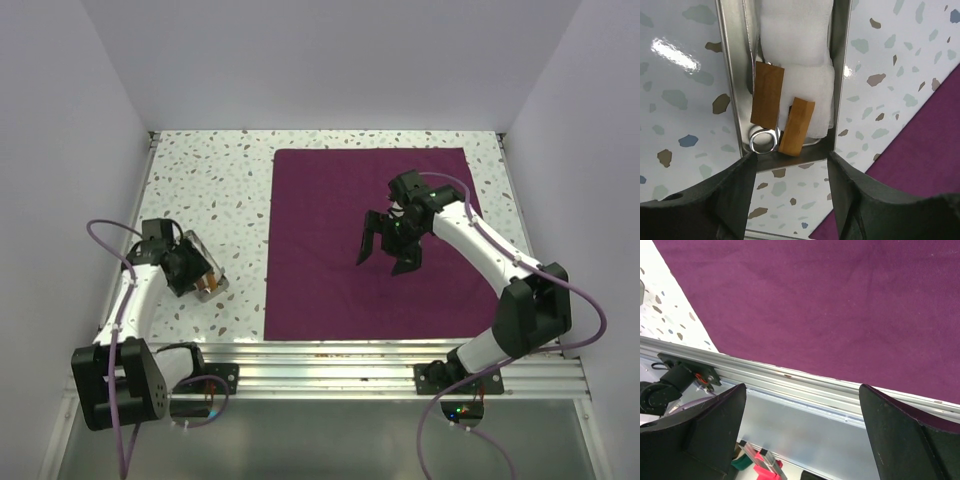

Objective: Prepare the surgical pack

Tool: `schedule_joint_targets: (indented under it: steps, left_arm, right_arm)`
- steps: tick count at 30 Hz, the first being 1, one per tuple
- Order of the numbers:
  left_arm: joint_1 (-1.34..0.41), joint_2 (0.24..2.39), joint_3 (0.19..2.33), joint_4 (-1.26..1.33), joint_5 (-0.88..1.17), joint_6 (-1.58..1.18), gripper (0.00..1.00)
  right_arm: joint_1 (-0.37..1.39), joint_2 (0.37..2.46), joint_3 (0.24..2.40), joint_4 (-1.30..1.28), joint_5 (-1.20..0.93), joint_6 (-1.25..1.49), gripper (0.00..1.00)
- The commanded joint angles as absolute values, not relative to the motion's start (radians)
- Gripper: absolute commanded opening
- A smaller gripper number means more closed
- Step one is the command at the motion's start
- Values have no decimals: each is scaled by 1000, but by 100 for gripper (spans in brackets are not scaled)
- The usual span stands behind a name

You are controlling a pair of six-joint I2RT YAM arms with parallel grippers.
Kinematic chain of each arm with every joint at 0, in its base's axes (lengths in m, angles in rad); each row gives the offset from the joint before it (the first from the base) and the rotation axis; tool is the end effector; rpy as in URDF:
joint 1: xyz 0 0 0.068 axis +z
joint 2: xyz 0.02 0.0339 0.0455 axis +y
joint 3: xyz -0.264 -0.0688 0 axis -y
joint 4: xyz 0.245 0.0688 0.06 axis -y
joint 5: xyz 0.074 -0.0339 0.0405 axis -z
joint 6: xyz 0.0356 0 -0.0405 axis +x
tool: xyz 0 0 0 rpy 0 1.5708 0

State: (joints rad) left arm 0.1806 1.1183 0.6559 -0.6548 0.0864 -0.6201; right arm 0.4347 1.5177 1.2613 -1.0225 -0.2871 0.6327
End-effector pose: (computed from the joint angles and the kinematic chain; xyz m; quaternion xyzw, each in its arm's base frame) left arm 0.1959 0.0326 0.1969 -0.3705 0.9003 -0.0900 0.2101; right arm 0.2582 0.1310 0.2695 0.0761 0.9765 0.1951 0.0519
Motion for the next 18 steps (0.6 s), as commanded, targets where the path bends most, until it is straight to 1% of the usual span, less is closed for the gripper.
schedule_joint_targets:
  steps: [1,4,7,9,11,13,18]
  left_arm:
    - [190,1085,736,-716,38,-653,62]
    - [190,1118,779,-719,-35,-638,61]
    - [212,1202,821,-716,-74,-606,57]
    - [238,1253,827,-695,-69,-591,52]
    - [245,1282,831,-683,-75,-581,51]
    - [252,1324,839,-675,-84,-575,47]
    - [250,1385,848,-669,-110,-571,48]
  right_arm:
    - [439,1532,1281,-1003,-334,597,99]
    - [437,1552,1289,-1003,-342,589,99]
    - [437,1563,1293,-1011,-345,577,99]
    - [437,1565,1292,-1014,-344,571,99]
    - [437,1566,1289,-1015,-347,568,99]
    - [439,1566,1285,-1014,-347,566,99]
    - [436,1568,1281,-1017,-342,565,99]
